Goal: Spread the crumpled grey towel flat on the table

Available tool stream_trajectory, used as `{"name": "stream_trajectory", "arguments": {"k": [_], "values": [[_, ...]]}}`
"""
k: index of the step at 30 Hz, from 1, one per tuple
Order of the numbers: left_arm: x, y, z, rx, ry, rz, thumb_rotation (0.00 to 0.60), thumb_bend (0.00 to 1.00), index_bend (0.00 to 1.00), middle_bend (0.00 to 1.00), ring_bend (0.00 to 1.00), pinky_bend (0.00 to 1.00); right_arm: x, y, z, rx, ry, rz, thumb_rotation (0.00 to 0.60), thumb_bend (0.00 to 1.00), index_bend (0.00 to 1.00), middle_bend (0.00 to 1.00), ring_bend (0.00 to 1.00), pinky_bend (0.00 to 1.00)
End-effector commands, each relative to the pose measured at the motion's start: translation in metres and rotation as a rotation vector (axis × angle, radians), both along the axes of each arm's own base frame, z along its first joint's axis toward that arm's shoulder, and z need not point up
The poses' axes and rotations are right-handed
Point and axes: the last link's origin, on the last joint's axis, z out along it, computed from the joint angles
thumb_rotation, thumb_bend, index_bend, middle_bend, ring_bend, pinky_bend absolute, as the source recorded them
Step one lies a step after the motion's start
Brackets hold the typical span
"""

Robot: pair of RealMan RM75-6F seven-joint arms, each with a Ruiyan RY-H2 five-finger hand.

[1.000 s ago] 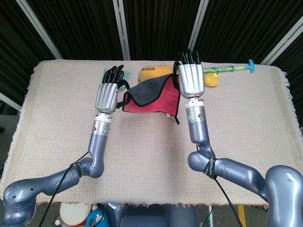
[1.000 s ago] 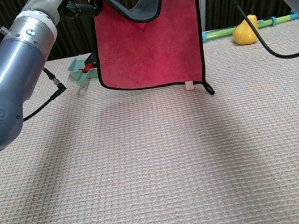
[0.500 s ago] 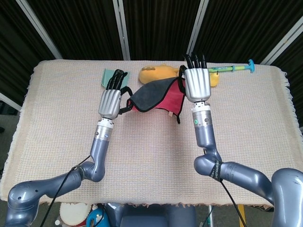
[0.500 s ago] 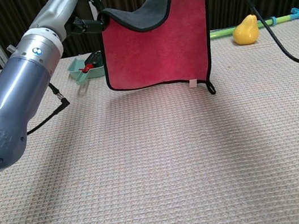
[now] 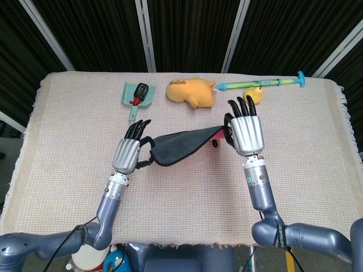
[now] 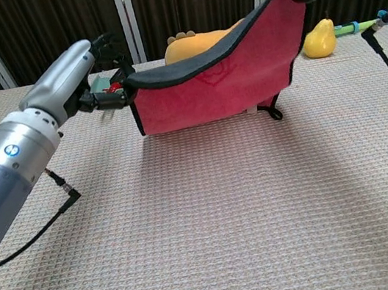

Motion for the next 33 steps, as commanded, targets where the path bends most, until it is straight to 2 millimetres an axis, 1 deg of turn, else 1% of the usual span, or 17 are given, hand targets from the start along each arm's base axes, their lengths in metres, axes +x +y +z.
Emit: {"name": "stream_trajectory", "arguments": {"k": [1, 6, 10, 12, 17, 21, 26, 32, 33], "values": [[-0.010, -0.014, -0.003, -0.026, 0.009, 0.004, 0.600, 0.44, 0.52, 0.06, 0.00, 0.07, -0.008, 0.016, -0.008, 0.023, 0.015, -0.004, 0.600, 0.55, 0.67, 0.22, 0.12, 0.07], [-0.020, -0.029, -0.008, -0.058, 0.023, -0.001, 0.600, 0.44, 0.52, 0.06, 0.00, 0.07, -0.016, 0.032, -0.020, 0.055, 0.040, -0.015, 0.600, 0.55, 0.67, 0.22, 0.12, 0.07], [-0.024, -0.037, -0.011, -0.078, 0.027, -0.004, 0.600, 0.44, 0.52, 0.06, 0.00, 0.07, -0.021, 0.041, -0.028, 0.077, 0.056, -0.029, 0.600, 0.55, 0.67, 0.22, 0.12, 0.07], [-0.028, -0.043, -0.015, -0.096, 0.033, -0.006, 0.600, 0.44, 0.52, 0.06, 0.00, 0.07, -0.027, 0.049, -0.035, 0.099, 0.081, -0.040, 0.600, 0.55, 0.67, 0.22, 0.12, 0.07], [-0.031, -0.049, -0.019, -0.115, 0.046, -0.011, 0.600, 0.44, 0.52, 0.06, 0.00, 0.07, -0.031, 0.056, -0.040, 0.121, 0.092, -0.054, 0.600, 0.55, 0.67, 0.22, 0.12, 0.07], [-0.033, -0.057, -0.026, -0.141, 0.054, -0.011, 0.600, 0.44, 0.52, 0.06, 0.00, 0.07, -0.039, 0.063, -0.046, 0.150, 0.102, -0.071, 0.600, 0.55, 0.67, 0.22, 0.12, 0.07], [-0.033, -0.063, -0.030, -0.156, 0.060, -0.017, 0.600, 0.44, 0.52, 0.06, 0.00, 0.07, -0.045, 0.066, -0.050, 0.162, 0.102, -0.084, 0.600, 0.55, 0.67, 0.22, 0.12, 0.07], [-0.031, -0.068, -0.034, -0.170, 0.058, -0.027, 0.600, 0.44, 0.52, 0.06, 0.00, 0.07, -0.046, 0.070, -0.051, 0.175, 0.094, -0.082, 0.600, 0.55, 0.67, 0.22, 0.12, 0.07], [-0.030, -0.071, -0.036, -0.178, 0.059, -0.033, 0.600, 0.44, 0.52, 0.06, 0.00, 0.07, -0.045, 0.072, -0.052, 0.179, 0.095, -0.081, 0.600, 0.55, 0.67, 0.22, 0.12, 0.07]]}}
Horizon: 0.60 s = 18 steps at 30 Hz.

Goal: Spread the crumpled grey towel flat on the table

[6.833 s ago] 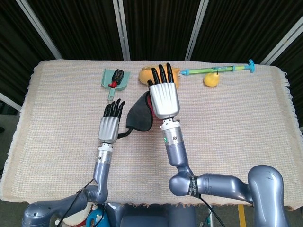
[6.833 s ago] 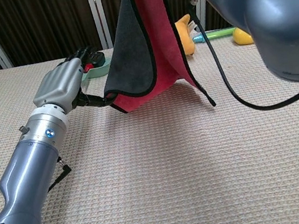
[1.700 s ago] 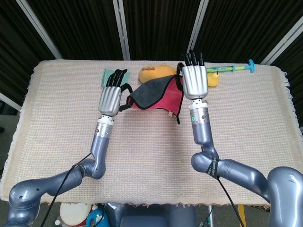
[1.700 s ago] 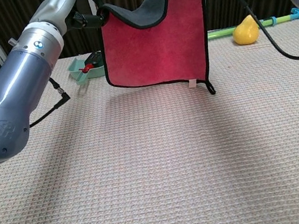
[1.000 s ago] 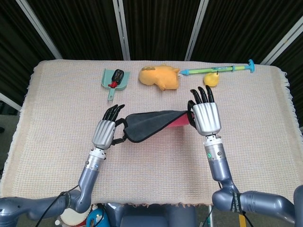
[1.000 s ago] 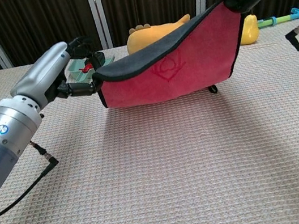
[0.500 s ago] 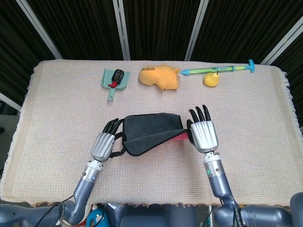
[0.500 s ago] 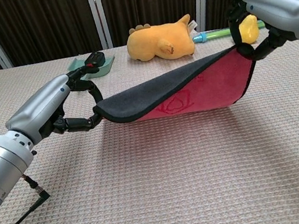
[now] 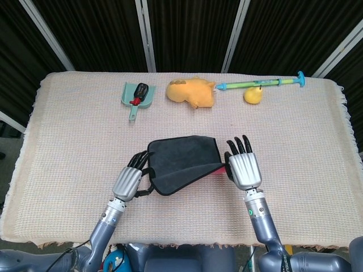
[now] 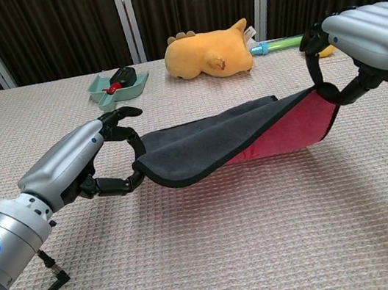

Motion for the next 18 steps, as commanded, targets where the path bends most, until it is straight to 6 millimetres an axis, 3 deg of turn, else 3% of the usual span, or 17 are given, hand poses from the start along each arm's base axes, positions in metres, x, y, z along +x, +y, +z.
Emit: {"name": "stream_trajectory", "arguments": {"k": [1, 18], "values": [[0.001, -0.005, -0.003, -0.012, -0.001, -0.007, 0.600, 0.44, 0.52, 0.06, 0.00, 0.07, 0.001, 0.002, 0.000, 0.005, 0.002, 0.000, 0.600, 0.55, 0.67, 0.22, 0.12, 0.07], [-0.002, -0.020, 0.001, -0.027, -0.010, -0.024, 0.600, 0.44, 0.52, 0.06, 0.00, 0.07, -0.016, 0.025, -0.004, 0.042, 0.029, -0.027, 0.600, 0.55, 0.67, 0.22, 0.12, 0.07]]}}
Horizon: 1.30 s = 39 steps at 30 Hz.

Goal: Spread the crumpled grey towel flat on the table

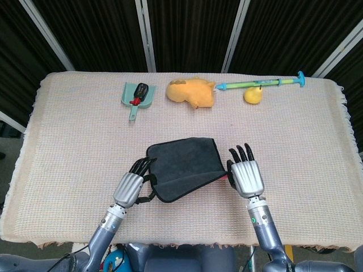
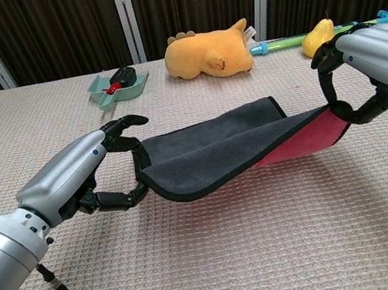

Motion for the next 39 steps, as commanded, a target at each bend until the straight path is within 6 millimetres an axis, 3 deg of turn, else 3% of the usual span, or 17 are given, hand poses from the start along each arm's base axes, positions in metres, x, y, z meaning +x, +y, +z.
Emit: {"name": "stream_trajectory", "arguments": {"k": [1, 39], "values": [[-0.002, -0.003, 0.001, -0.003, 0.000, 0.001, 0.600, 0.44, 0.52, 0.06, 0.00, 0.07, -0.003, 0.004, -0.001, 0.004, 0.014, 0.002, 0.600, 0.55, 0.67, 0.22, 0.12, 0.07], [-0.007, -0.041, 0.004, -0.058, 0.006, -0.043, 0.600, 0.44, 0.52, 0.06, 0.00, 0.07, -0.014, 0.043, 0.003, 0.044, 0.055, -0.005, 0.600, 0.55, 0.67, 0.22, 0.12, 0.07]]}}
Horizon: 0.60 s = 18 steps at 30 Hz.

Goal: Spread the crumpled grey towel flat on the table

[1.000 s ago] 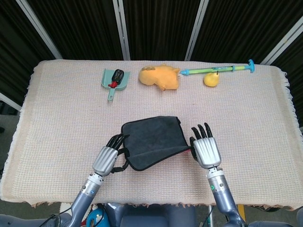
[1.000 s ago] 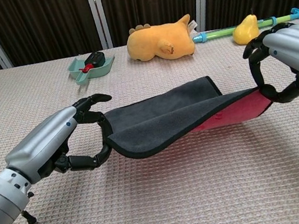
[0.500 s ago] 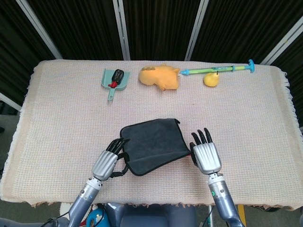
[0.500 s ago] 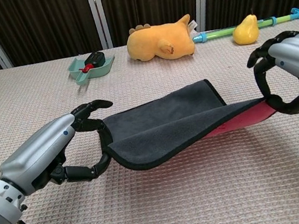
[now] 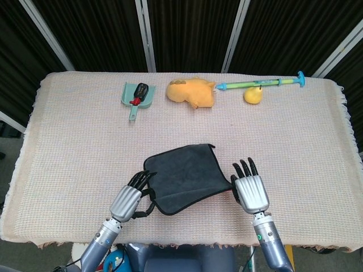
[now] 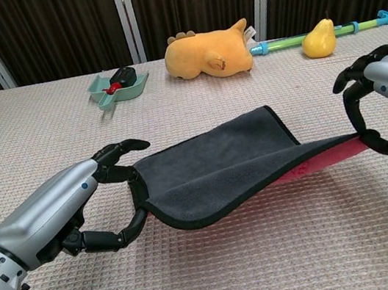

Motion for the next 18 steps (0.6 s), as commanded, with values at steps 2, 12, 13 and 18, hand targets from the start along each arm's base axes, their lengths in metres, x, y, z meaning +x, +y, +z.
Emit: {"name": "stream_trajectory", "arguments": {"k": [2, 12, 13, 18], "values": [[0.001, -0.003, -0.001, -0.004, -0.002, -0.006, 0.600, 0.44, 0.52, 0.06, 0.00, 0.07, -0.001, 0.003, 0.001, 0.004, 0.002, 0.003, 0.600, 0.55, 0.67, 0.22, 0.12, 0.07], [0.002, -0.010, -0.002, -0.017, 0.004, -0.016, 0.600, 0.44, 0.51, 0.06, 0.00, 0.07, -0.008, 0.010, -0.002, 0.026, 0.013, -0.014, 0.600, 0.55, 0.67, 0.22, 0.12, 0.07], [0.001, -0.012, -0.003, -0.025, 0.010, -0.018, 0.600, 0.44, 0.51, 0.06, 0.00, 0.07, -0.010, 0.011, -0.003, 0.032, 0.019, -0.020, 0.600, 0.55, 0.67, 0.22, 0.12, 0.07], [0.000, -0.016, -0.007, -0.041, 0.027, -0.030, 0.600, 0.44, 0.51, 0.06, 0.00, 0.07, -0.013, 0.013, -0.004, 0.046, 0.035, -0.026, 0.600, 0.55, 0.67, 0.22, 0.11, 0.07]]}}
